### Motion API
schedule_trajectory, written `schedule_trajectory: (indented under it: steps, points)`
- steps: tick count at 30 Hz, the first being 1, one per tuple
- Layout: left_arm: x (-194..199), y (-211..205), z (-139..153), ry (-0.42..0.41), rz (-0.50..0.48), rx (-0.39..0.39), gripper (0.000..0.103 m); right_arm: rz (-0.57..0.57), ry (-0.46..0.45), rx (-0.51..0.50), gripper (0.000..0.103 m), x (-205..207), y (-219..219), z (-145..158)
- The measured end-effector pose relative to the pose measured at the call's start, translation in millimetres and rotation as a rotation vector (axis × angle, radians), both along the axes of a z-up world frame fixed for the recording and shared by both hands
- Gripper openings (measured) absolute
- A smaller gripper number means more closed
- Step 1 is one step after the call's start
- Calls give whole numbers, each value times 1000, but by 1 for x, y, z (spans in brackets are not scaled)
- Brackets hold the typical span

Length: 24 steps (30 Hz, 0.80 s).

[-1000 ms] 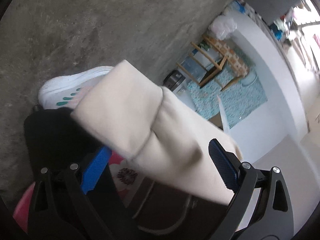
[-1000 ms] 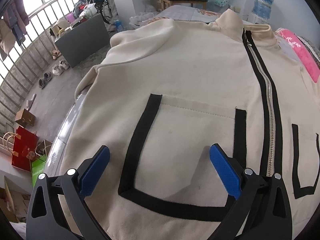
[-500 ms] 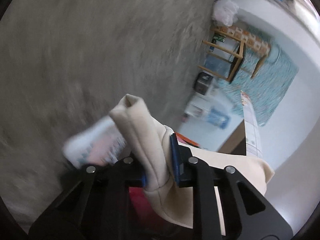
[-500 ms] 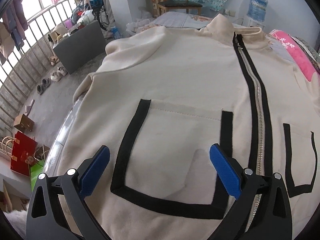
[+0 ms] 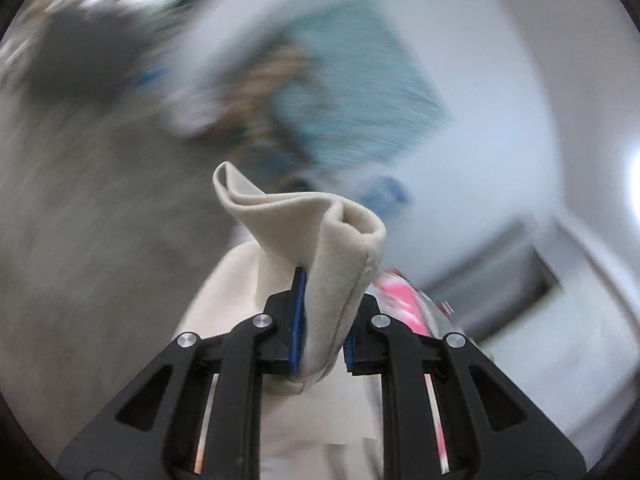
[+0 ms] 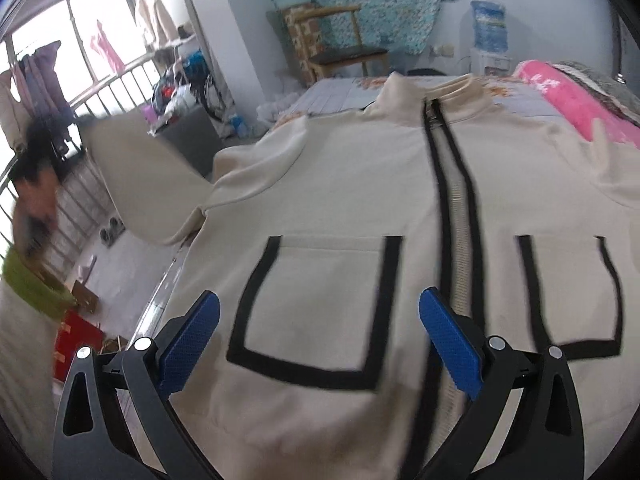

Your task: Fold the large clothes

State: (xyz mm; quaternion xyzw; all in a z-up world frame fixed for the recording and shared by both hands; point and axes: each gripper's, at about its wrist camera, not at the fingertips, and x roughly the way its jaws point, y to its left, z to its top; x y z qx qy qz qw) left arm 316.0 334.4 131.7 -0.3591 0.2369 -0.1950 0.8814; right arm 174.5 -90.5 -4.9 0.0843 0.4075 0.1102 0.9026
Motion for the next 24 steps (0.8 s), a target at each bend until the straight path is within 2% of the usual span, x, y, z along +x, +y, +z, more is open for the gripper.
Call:
schedule_trajectory:
  steps: [2,4,7,8,10,11,12,14,18,21,24]
  points:
    - [0,-69,44,-66,-121,84,16,-19,-21,18,98,-15,-16,7]
    - [-2,-139,69,-94,-238,169,16,-44,-42,29,98,-28,-31,13]
    - [-5,-241,71,-91,-381,304,16,-92,-59,49,98,-49,-60,18]
    - [-6,-271,60,-68,-412,347,20,-107,-59,54,98,-55,-68,18]
    - [-4,-310,33,-8,-458,402,41,-140,-50,61,98,-65,-86,17]
    - [-3,-326,16,33,-475,430,56,-154,-48,60,98,-69,-93,16]
    - [-3,-335,2,68,-494,453,59,-171,-45,59,98,-73,-101,16]
    - [-12,-345,-25,132,-522,485,59,-206,-37,58,98,-81,-119,14]
    - [-48,-321,-53,149,-503,440,63,-256,-34,99,98,-89,-155,16]
    - [-70,-292,-54,122,-410,445,63,-265,-34,183,98,-89,-180,26]
    - [-87,-271,-63,145,-315,491,63,-231,-6,304,94,-77,-202,34]
